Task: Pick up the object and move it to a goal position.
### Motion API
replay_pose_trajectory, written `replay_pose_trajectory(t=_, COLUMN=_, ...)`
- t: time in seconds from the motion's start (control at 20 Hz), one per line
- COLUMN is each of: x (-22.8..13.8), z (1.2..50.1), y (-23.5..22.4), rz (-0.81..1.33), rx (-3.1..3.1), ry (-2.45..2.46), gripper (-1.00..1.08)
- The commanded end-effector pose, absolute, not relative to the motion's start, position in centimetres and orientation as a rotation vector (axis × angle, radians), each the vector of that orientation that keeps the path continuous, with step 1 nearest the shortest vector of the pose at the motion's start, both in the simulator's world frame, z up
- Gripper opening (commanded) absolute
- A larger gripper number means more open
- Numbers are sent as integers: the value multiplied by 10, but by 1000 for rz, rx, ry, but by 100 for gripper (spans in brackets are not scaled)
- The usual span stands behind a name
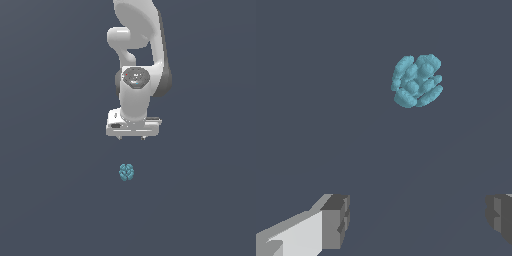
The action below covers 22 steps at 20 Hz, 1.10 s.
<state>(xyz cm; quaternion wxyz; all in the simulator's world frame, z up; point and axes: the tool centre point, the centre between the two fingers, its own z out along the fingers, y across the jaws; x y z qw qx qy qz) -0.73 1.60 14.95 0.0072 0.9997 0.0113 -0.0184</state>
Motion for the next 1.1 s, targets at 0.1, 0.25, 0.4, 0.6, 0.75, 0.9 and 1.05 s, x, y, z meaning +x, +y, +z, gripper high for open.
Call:
replay_pose_trajectory(t=0.1, x=-7, z=150, y=18, rz=-54, rx=3128, ry=39, gripper=100)
replay_pose_trajectory(t=0.25, x=-3, z=155, y=27, rz=-40, rx=3135, ry=56, gripper=100)
replay_pose_trajectory(t=0.4, x=1, z=160, y=38, rz=-22, rx=3144, ry=76, gripper=100)
replay_pose_trajectory(t=0.6, x=2, z=161, y=40, rz=-18, rx=3146, ry=81, gripper=100)
replay_pose_trajectory(t=0.75, x=0, z=162, y=40, rz=-19, rx=3145, ry=80, gripper=100)
replay_pose_trajectory(t=0.9, x=2, z=161, y=40, rz=-18, rx=3146, ry=81, gripper=100)
replay_pose_trajectory(t=1.05, x=7, z=159, y=38, rz=-17, rx=3145, ry=85, gripper=100)
